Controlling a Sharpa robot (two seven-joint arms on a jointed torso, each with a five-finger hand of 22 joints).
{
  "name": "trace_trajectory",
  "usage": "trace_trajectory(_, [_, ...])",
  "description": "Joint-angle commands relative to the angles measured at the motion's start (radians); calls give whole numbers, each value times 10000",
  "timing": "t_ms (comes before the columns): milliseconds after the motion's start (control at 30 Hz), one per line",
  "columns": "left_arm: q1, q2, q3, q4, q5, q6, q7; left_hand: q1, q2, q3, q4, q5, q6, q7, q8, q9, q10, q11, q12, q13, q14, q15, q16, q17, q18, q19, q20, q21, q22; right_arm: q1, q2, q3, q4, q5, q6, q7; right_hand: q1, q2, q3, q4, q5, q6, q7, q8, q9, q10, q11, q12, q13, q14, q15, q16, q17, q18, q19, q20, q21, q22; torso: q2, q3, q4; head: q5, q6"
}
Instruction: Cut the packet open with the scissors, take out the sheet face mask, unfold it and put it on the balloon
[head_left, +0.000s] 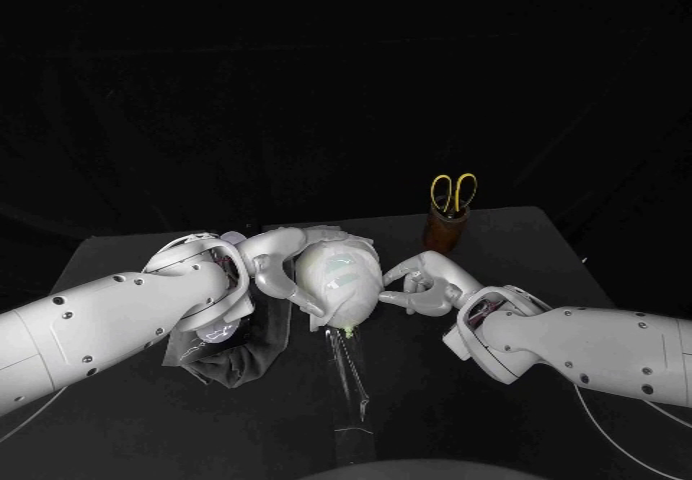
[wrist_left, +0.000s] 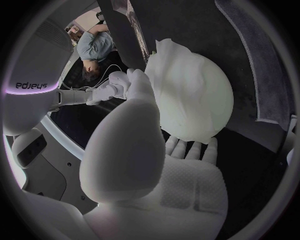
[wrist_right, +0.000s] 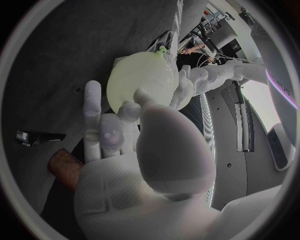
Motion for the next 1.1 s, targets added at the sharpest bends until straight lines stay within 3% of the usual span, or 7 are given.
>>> trace_trajectory(33, [4, 26, 0, 31, -51, 117, -87, 94, 8, -45, 13, -24, 34, 70, 60, 20, 68, 22, 65, 15, 66, 34, 40, 13, 188, 52, 10, 14, 2, -13, 55, 0, -16, 94, -214, 148, -73, 75, -22, 49, -16, 23, -2, 55, 5, 96, -12, 105, 77, 94, -19, 84, 67, 188, -73, 18, 70, 27, 0, 1, -8, 6, -8])
trace_trajectory(267, [4, 6, 0, 32, -51, 140, -137, 97, 9, -44, 13, -24, 46, 70, 66, 24, 82, 20, 67, 17, 70, 35, 43, 16, 188, 50, 10, 13, 2, -15, 152, 2, -88, 218, -460, 225, 193, 453, 208, -63, -15, 425, -185, 309, 106, 591, -148, 1375, 1146, 544, -120, 759, 975, 214, -12, -36, 285, 193, -7, 6, -3, 0, -20])
trace_trajectory(333, [4, -1, 0, 30, -51, 149, -152, 97, 9, -44, 13, -24, 46, 70, 66, 24, 82, 20, 67, 17, 70, 35, 43, 16, 188, 50, 10, 13, 2, -15, 171, 2, -95, 230, -555, 269, 479, 846, 515, -251, -25, 788, -413, 581, 236, 1014, -318, 2470, 2065, 942, -269, 1339, 1804, 234, 79, -129, 503, 354, -5, 6, -4, 6, -24])
trace_trajectory(367, [4, -3, 0, 31, -51, 150, -157, 97, 9, -44, 13, -24, 46, 70, 66, 24, 82, 20, 67, 17, 70, 35, 43, 16, 188, 50, 10, 13, 2, -16, 176, 2, -94, 229, -589, 279, 534, 901, 604, -350, -31, 880, -472, 709, 311, 1189, -376, 2998, 2519, 1094, -322, 1572, 2136, 232, 113, -187, 632, 454, -5, 5, -6, 11, -27])
trace_trajectory(500, [4, -2, 0, 35, -51, 159, -175, 108, 11, -43, 13, -23, 71, 68, 79, 35, 107, 17, 70, 19, 72, 39, 43, 16, 189, 61, 10, 18, 4, -20, 181, 3, -73, 149, -670, 271, 450, 905, 1018, -659, -44, 879, -571, 1175, 671, 1656, -450, 4681, 3999, 1520, -402, 2247, 3172, 71, 371, -302, 1758, 1588, -4, 1, -7, 3, -37])
trace_trajectory(633, [4, -1, -1, 38, -51, 171, -192, 108, 11, -43, 13, -23, 71, 68, 79, 35, 107, 17, 70, 19, 72, 39, 43, 16, 189, 61, 10, 18, 4, -27, 169, 3, -31, 50, -716, 231, 166, 786, 1445, -844, -12, 733, -580, 1560, 1019, 1742, -487, 5104, 4420, 1641, -417, 2468, 3536, 6, 328, -329, 2386, 2264, -2, 2, -9, -6, -50])
trace_trajectory(1100, [5, -2, -1, 44, -51, 170, -238, 108, 11, -43, 13, -23, 71, 68, 79, 35, 107, 17, 70, 19, 72, 39, 43, 16, 189, 61, 10, 18, 4, -48, -112, 4, 301, -217, -666, -14, -299, 607, 2163, -1134, -30, 486, -625, 2089, 1553, 1873, -511, 5489, 4816, 1785, -435, 2670, 3902, -57, 297, -332, 3093, 3061, -7, 5, -10, -25, -95])
